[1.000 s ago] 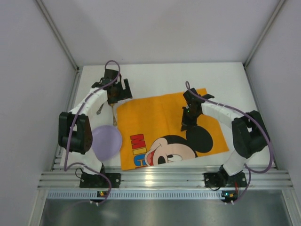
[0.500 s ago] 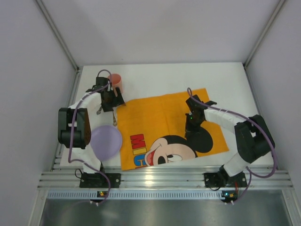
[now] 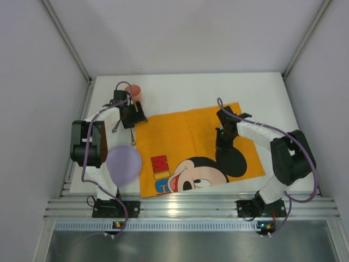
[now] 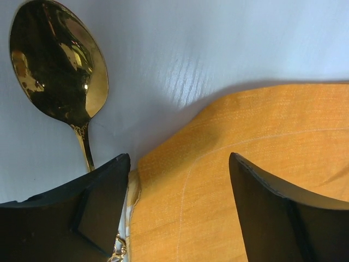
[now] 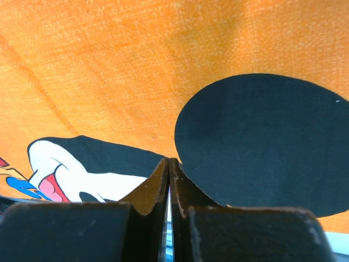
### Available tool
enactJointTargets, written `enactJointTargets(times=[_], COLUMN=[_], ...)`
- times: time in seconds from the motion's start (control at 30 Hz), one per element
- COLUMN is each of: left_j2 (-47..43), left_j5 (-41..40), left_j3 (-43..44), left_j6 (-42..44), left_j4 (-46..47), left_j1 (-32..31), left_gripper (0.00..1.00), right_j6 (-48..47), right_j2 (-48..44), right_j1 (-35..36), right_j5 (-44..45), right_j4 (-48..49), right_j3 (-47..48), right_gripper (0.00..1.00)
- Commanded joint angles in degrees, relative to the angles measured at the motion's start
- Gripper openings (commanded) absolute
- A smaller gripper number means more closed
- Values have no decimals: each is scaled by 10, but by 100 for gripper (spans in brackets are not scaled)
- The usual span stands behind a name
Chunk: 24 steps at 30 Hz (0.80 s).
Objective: Set the dinner table for one person
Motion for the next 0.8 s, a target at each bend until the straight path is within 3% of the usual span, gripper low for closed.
enactJointTargets(times=[0.0,0.07,0.1,0.2,0.27,0.33,0.47,0.53,0.57,0.6,0.63,0.77], left_j2=[8,9,9,4,-6,-18,-62,-85,-90,-97,-106,-122], left_j5=[-4,8,12,40,57,64,26,-9,-23,-63,-78,-110], left_j3=[13,16,18,22,34,42,57,62,66,70,71,86], left_j6=[-2,-4,-7,-17,-18,-18,-10,-4,-2,0,1,11], left_j4=[-2,4,7,21,23,19,8,-5,-15,-22,-27,-48], left_j1=[0,0,0,-3,-11,-18,-38,-43,-43,-43,-43,-43], left_gripper=[77,67,55,33,24,2,0,13,48,77,98,99], right_j6=[-13,-14,-15,-17,-17,-18,-22,-22,-23,-22,-22,-21], right_j2=[4,6,6,11,11,14,16,17,18,19,24,46], right_j1=[-10,-14,-15,-17,-19,-21,-24,-26,-27,-29,-31,-34], right_j5=[9,10,10,11,13,14,16,17,17,15,14,-2], right_j4=[-9,-9,-8,-7,-6,-6,-1,0,3,6,7,18], right_j3=[21,17,15,11,11,11,9,7,6,4,5,27], right_gripper=[0,0,0,0,0,0,0,0,0,0,0,0])
